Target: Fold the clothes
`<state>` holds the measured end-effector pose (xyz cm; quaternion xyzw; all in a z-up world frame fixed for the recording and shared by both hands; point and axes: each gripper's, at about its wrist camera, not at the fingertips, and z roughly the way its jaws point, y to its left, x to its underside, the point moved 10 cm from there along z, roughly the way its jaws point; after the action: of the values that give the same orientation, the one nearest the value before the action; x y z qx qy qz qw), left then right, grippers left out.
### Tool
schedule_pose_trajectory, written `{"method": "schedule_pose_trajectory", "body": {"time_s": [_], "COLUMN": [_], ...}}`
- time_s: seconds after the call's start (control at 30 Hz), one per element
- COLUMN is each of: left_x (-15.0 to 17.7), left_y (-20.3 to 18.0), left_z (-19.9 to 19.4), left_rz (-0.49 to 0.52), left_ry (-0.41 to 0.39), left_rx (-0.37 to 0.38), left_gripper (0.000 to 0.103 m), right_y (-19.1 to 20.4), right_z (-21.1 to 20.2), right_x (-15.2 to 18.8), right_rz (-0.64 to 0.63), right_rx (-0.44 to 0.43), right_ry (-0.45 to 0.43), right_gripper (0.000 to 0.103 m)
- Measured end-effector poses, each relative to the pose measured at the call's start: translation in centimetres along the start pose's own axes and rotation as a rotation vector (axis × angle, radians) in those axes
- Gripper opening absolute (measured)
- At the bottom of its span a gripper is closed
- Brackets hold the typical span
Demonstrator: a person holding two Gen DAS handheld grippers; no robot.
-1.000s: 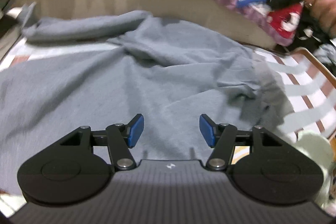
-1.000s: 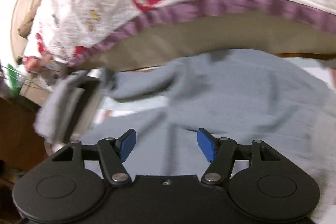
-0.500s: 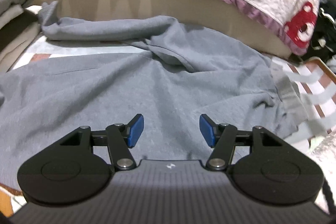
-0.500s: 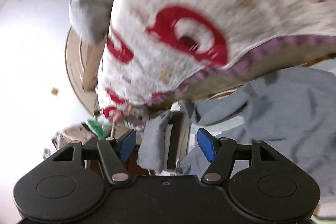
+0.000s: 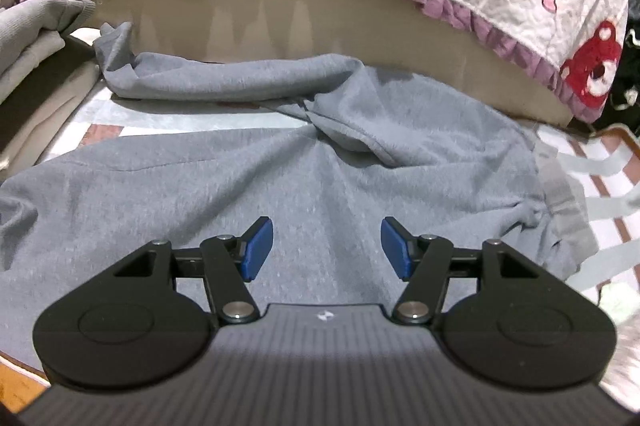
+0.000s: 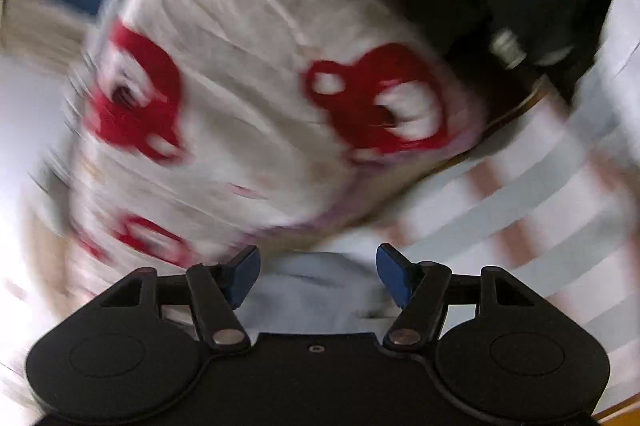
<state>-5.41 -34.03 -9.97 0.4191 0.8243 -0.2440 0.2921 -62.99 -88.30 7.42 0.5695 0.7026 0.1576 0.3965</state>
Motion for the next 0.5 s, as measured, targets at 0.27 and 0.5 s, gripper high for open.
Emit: {"method": "schedule_pose_trajectory", "body": {"time_s": [0.27,0.5], "left_x": [4.2,6.9], "left_y": [-2.2,-3.7], "left_z": [3.4,3.6], "left_rz": [0.136,0.157], "left_ry": [0.110,0.139], "left_rx": [-0.041,0.012], "left_gripper": [0.063,0.064], "right_y": [0.1,2.5], "right_z": [13.1,23.8], "right_x": [16.0,30.7], "right_rz": [-0.690,-0.671], "right_rx": [0.189,0.014], "right_ry": [-0.023,0.041], "right_gripper": [0.070,0.069]}}
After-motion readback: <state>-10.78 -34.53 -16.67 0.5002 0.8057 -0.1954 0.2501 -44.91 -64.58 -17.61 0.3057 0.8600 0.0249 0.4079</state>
